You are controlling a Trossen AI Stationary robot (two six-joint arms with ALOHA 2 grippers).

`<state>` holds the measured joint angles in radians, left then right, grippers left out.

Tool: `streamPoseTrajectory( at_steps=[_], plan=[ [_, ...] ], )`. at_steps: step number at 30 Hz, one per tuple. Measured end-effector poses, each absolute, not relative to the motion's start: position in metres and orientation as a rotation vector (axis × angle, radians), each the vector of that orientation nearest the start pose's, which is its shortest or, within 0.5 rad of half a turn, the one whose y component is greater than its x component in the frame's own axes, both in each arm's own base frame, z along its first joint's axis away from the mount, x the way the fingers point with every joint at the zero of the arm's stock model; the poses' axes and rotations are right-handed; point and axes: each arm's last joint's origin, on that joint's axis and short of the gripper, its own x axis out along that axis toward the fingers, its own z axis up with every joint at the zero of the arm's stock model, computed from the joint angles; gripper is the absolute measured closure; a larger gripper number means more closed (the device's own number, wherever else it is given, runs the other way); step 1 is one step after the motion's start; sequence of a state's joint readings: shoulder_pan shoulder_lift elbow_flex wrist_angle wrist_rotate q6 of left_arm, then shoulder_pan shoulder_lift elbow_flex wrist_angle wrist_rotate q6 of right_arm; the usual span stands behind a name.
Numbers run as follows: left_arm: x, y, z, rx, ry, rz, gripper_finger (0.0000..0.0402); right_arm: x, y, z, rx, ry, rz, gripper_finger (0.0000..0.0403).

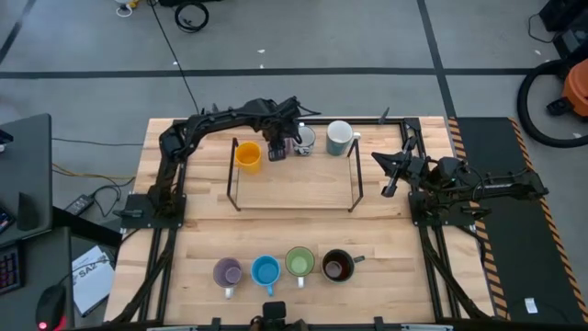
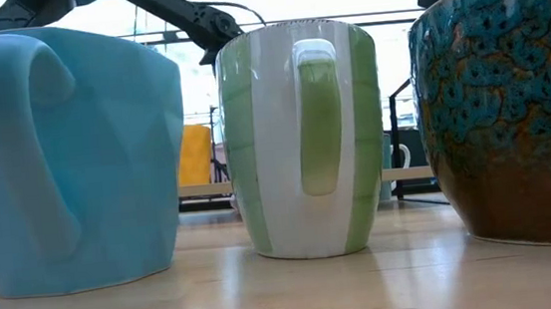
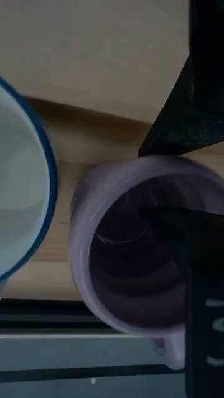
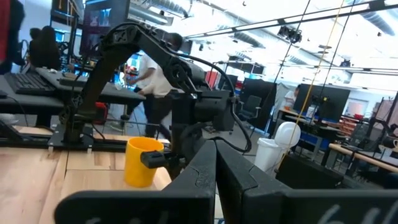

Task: Place coffee mugs
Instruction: Put the light purple mug on the shelf

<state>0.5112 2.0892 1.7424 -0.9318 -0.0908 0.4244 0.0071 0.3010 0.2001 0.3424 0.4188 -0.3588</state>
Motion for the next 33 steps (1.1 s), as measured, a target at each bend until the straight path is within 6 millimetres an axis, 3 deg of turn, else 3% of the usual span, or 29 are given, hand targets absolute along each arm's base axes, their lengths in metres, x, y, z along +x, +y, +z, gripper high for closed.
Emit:
streamPoseTrajectory(
  at_steps=[4,12,20,29,33],
  plan=[
    [0.373,0.212,0.213,0.074,1.342,0.247,0.0277,0.109,-0.011,0.239,-0.301,-0.162,-0.446,0.0394],
    [0.37,0.211,0.212,0.056,1.375,0.238,0.036,0.109,-0.011,0.239,-0.302,-0.161,-0.446,0.0394],
    [0.367,0.209,0.215,0.069,1.414,0.244,0.0362,0.109,-0.011,0.239,-0.303,-0.161,-0.446,0.0394],
    [0.366,0.208,0.264,0.095,1.424,0.234,0.0362,0.109,-0.011,0.239,-0.303,-0.16,-0.446,0.0394],
    [0.364,0.204,0.284,0.024,1.397,0.172,0.0362,0.109,-0.011,0.239,-0.303,-0.161,-0.445,0.0394]
  ],
)
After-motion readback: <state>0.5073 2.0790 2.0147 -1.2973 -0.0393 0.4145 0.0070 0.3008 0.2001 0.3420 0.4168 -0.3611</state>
